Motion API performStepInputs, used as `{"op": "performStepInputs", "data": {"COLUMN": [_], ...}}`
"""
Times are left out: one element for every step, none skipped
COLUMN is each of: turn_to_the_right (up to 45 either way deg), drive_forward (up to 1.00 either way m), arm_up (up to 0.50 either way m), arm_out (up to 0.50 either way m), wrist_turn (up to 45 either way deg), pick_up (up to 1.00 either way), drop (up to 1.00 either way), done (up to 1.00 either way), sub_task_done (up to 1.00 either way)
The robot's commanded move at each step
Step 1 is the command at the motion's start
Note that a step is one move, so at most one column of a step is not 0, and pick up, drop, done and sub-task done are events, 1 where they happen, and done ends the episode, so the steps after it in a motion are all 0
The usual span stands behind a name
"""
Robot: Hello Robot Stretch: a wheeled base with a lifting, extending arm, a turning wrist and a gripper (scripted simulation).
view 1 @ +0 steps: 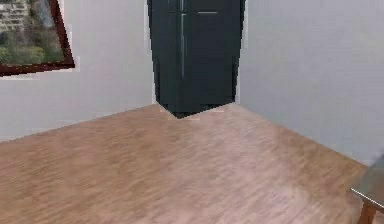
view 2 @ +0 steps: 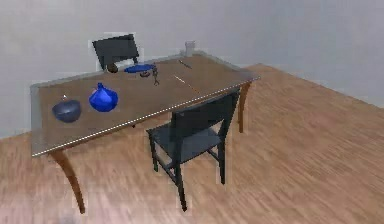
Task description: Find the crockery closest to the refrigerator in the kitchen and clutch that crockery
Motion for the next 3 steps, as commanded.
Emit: {"op": "performStepInputs", "data": {"turn_to_the_right": [0.0,3.0,0.0], "drive_forward": [1.0,0.0,0.8], "arm_up": [0.0,0.0,0.0], "arm_out": [0.0,0.0,0.0], "wrist_turn": [0.0,0.0,0.0], "pick_up": [0.0,0.0,0.0], "drop": [0.0,0.0,0.0], "done": [0.0,0.0,0.0], "sub_task_done": [0.0,0.0,0.0]}}
